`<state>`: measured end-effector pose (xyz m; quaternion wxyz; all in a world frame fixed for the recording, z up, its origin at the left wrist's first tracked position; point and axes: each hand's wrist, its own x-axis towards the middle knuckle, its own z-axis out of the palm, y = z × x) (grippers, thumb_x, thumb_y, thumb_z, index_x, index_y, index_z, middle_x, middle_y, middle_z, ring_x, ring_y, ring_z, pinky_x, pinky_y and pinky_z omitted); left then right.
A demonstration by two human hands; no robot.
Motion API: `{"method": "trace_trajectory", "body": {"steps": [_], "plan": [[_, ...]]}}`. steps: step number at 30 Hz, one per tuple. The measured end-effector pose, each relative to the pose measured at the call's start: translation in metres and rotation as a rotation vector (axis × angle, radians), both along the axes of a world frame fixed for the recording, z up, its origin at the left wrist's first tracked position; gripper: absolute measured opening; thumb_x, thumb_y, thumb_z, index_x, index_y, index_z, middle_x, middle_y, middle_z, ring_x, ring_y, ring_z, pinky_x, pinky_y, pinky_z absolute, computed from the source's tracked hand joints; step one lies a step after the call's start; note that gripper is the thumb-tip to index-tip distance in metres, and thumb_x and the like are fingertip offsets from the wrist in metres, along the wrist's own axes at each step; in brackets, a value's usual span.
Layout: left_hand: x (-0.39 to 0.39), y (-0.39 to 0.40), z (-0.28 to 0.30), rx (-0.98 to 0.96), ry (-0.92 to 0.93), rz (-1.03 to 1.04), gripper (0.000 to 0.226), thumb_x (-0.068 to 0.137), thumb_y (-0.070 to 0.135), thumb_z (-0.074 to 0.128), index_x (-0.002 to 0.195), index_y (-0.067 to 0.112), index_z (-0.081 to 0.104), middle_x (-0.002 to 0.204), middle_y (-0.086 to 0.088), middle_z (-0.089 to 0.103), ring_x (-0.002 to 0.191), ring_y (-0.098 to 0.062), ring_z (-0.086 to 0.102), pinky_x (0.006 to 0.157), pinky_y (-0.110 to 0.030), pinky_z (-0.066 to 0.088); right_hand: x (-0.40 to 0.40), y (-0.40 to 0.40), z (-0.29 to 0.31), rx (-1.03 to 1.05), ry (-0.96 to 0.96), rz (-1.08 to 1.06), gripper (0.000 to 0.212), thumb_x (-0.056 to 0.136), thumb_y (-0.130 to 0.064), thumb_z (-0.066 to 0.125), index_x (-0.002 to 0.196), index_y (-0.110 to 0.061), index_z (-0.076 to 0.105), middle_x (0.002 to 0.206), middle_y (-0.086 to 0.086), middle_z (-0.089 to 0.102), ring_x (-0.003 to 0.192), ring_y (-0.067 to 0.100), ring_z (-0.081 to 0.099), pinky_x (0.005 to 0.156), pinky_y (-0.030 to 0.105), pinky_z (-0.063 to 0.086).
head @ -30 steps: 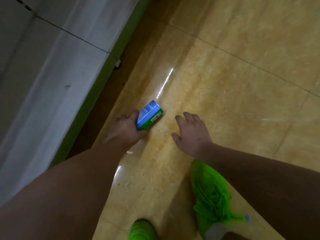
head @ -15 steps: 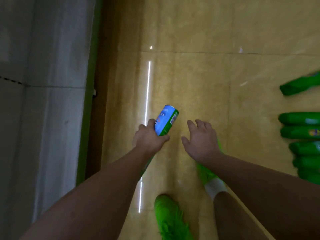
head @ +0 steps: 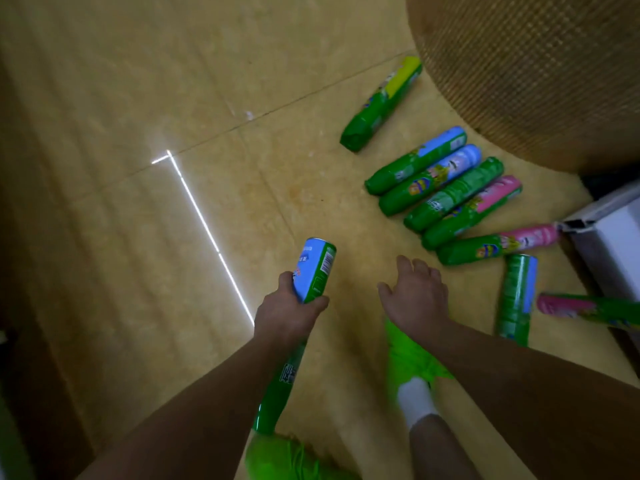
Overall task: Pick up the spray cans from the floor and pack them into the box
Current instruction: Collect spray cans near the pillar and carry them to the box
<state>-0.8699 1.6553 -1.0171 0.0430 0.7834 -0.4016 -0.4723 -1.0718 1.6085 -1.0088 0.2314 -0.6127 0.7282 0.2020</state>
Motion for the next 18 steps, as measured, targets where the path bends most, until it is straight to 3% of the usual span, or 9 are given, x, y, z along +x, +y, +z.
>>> {"method": "trace_trajectory", "body": {"steps": [10, 18], "plan": [[-0.144, -0.075, -0.038, 0.019, -0.013, -0.3, 0.063, 0.08, 0.057, 0.068, 0.128, 0.027, 0.04, 0.098, -0.002, 0.066, 0.087, -0.029, 0.063, 0.077, -0.036, 0.051, -0.151, -0.022, -0.052, 0.078, -0.048, -0.442, 0.064, 0.093, -0.046, 0.057, 0.144, -0.014, 0.037, 0.138, 0.016, 0.046, 0.128, 0.037, 0.041, 0.099, 0.045, 0.041], [-0.239, -0.131, -0.072, 0.015, 0.013, -0.349, 0.06, 0.079, 0.056, 0.07, 0.127, 0.032, 0.043, 0.097, -0.001, 0.064, 0.094, -0.032, 0.064, 0.079, -0.036, 0.05, -0.212, -0.082, -0.108, 0.043, -0.283, -1.155, 0.071, 0.09, -0.048, 0.066, 0.14, -0.005, 0.039, 0.137, 0.021, 0.054, 0.124, 0.038, 0.054, 0.093, 0.039, 0.046]]}}
